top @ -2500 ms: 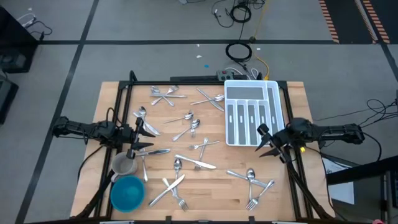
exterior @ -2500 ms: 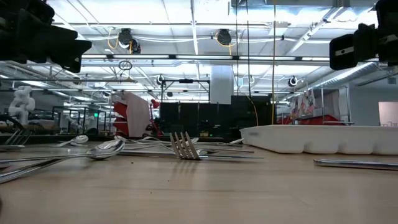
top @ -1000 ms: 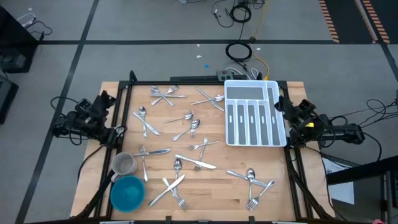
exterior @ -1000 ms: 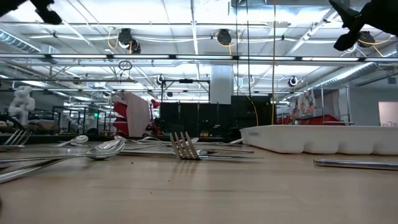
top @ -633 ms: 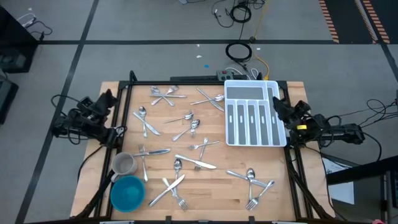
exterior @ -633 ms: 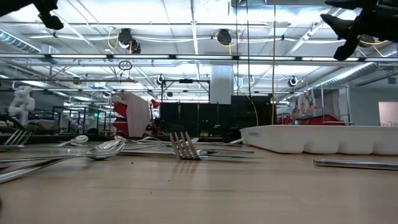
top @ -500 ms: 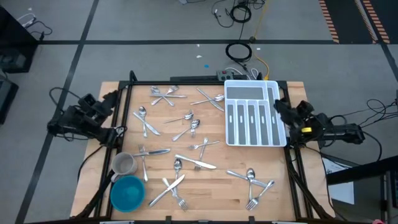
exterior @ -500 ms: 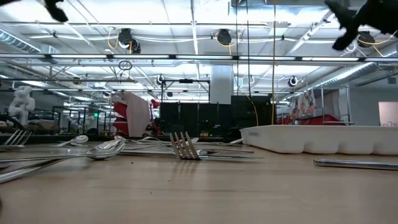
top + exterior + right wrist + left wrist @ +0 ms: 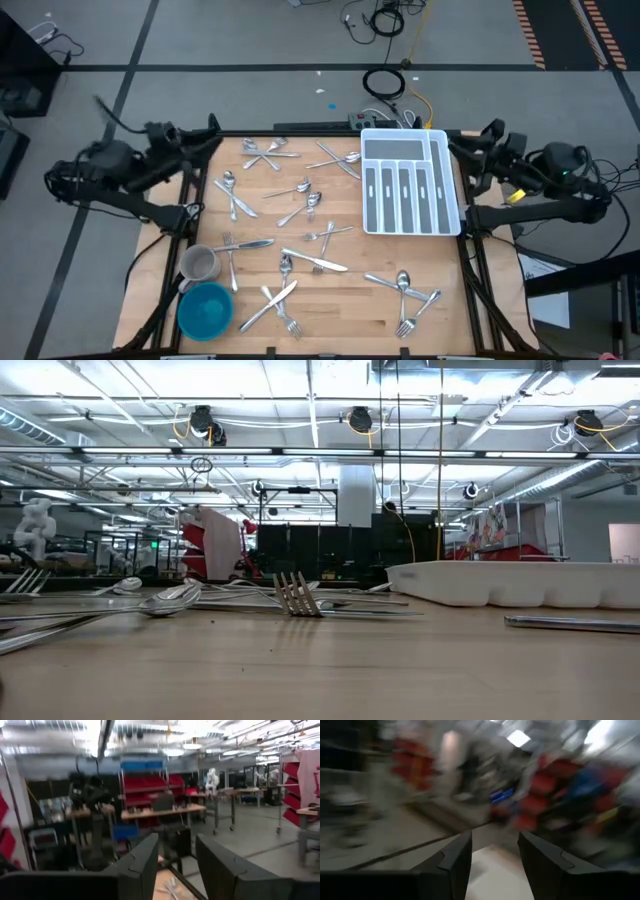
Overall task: Sort silverware
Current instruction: Put the spoon into the silverware tray
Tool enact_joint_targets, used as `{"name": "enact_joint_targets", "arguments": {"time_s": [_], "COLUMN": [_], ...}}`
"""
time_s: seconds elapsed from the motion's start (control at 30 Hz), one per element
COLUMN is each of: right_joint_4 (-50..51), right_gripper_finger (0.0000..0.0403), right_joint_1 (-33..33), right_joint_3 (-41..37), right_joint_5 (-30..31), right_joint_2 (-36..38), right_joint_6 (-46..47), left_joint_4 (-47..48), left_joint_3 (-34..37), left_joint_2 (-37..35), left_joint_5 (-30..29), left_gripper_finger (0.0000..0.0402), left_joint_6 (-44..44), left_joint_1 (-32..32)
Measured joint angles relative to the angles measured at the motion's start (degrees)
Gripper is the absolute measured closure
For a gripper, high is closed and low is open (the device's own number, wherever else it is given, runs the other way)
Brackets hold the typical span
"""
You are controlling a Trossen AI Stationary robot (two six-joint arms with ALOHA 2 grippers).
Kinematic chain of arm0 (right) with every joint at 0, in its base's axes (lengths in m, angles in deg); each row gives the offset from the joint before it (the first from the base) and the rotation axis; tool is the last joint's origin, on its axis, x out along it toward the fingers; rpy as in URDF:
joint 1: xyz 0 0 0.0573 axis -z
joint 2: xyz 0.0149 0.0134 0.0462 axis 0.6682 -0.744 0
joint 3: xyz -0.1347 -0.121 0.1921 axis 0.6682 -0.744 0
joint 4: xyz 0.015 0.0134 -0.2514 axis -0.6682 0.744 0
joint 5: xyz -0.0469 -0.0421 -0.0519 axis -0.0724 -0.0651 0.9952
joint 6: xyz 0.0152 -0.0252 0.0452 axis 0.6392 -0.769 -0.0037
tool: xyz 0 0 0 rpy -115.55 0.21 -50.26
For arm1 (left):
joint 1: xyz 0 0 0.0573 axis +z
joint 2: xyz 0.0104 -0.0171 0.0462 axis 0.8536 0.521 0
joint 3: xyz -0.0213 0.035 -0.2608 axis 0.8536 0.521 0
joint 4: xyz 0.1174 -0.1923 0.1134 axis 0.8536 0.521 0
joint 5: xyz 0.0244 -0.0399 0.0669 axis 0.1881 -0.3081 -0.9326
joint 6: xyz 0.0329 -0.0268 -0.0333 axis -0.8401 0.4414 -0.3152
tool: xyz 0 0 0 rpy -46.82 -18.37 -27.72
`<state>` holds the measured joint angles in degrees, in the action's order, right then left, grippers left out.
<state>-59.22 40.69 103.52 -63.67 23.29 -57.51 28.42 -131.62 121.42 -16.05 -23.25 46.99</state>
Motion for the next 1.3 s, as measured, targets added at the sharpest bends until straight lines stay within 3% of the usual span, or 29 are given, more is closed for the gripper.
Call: {"name": "enact_joint_targets", "arguments": {"time_s": [0.07, 0.2, 0.43, 0.63, 0.93, 1.13, 1.3], "right_joint_4": [3.87, 10.89, 18.83, 24.18, 26.44, 26.40, 26.54], "right_gripper_finger": [0.0280, 0.0274, 0.0229, 0.0208, 0.0207, 0.0206, 0.0206], "right_joint_1": [0.00, 0.02, 0.04, 0.04, 0.04, 0.04, 0.04], "right_joint_3": [3.02, 4.99, 3.40, 3.33, 3.31, 3.31, 3.31], "right_joint_5": [0.23, 3.05, 2.82, 2.72, 2.57, 2.57, 2.59], "right_joint_2": [-2.20, -5.21, -8.61, -11.09, -12.12, -12.23, -12.21], "right_joint_6": [-0.44, 0.76, 7.19, 10.14, 11.49, 11.32, 11.08], "left_joint_4": [7.01, 13.23, 14.79, 15.35, 26.21, 26.24, 26.61], "left_joint_3": [-3.92, -7.71, -7.97, -7.97, -7.94, -7.94, -7.94], "left_joint_2": [4.13, 11.57, 24.02, 34.97, 49.62, 56.54, 60.05], "left_joint_5": [-4.08, -3.65, 14.36, 19.39, 30.14, 36.86, 37.77], "left_gripper_finger": [0.0233, 0.0233, 0.0233, 0.0233, 0.0233, 0.0233, 0.0233], "left_joint_6": [0.57, 1.17, -1.21, 0.32, -1.59, -2.59, -11.01], "left_joint_1": [0.55, 4.12, 13.31, 20.45, 30.07, 33.01, 33.43]}}
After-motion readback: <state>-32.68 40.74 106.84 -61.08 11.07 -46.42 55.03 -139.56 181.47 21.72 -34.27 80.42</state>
